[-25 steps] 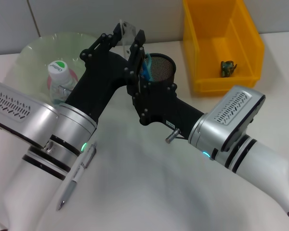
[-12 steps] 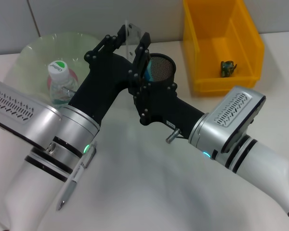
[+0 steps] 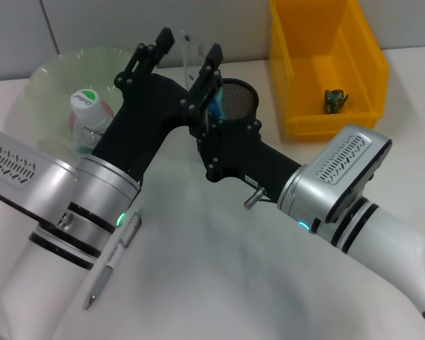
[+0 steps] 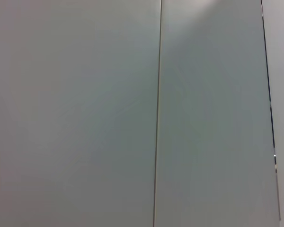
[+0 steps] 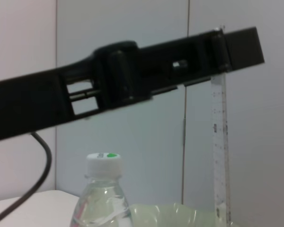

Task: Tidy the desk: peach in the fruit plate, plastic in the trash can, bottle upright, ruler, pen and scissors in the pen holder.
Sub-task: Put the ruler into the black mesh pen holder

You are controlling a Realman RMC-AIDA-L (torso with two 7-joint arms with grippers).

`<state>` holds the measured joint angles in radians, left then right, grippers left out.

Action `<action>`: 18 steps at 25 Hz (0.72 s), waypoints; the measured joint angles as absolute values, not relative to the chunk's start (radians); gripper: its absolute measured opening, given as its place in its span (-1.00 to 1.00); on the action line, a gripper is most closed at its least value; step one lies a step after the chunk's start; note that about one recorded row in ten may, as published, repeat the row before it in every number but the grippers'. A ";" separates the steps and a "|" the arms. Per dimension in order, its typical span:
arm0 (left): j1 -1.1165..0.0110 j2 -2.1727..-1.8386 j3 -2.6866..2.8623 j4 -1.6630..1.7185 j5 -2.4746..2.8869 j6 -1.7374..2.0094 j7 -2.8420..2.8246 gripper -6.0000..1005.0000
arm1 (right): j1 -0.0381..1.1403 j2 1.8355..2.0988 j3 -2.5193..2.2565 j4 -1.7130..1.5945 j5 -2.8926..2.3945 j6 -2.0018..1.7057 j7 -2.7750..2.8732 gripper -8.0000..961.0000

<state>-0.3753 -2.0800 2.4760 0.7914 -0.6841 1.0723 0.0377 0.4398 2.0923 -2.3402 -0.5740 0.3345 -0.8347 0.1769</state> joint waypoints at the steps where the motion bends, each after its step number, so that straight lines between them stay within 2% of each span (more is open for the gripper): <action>1: -0.374 -2.080 2.477 0.791 -0.684 1.078 0.037 0.40 | 0.440 2.092 -2.339 -0.574 0.335 -0.835 0.177 -0.95; 12: -0.310 -2.070 2.440 0.777 -0.556 1.139 -0.073 0.61 | 0.429 2.092 -2.250 -0.576 0.331 -0.902 0.147 -0.93; 18: -0.286 -2.058 2.431 0.758 -0.478 1.133 -0.097 0.61 | 0.411 2.092 -2.175 -0.571 0.330 -0.924 0.129 -0.92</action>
<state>-0.2856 -2.0580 2.4315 0.7577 -0.4780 1.1326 -0.0967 0.4108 2.0918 -2.1753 -0.5711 0.3298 -0.9240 0.1286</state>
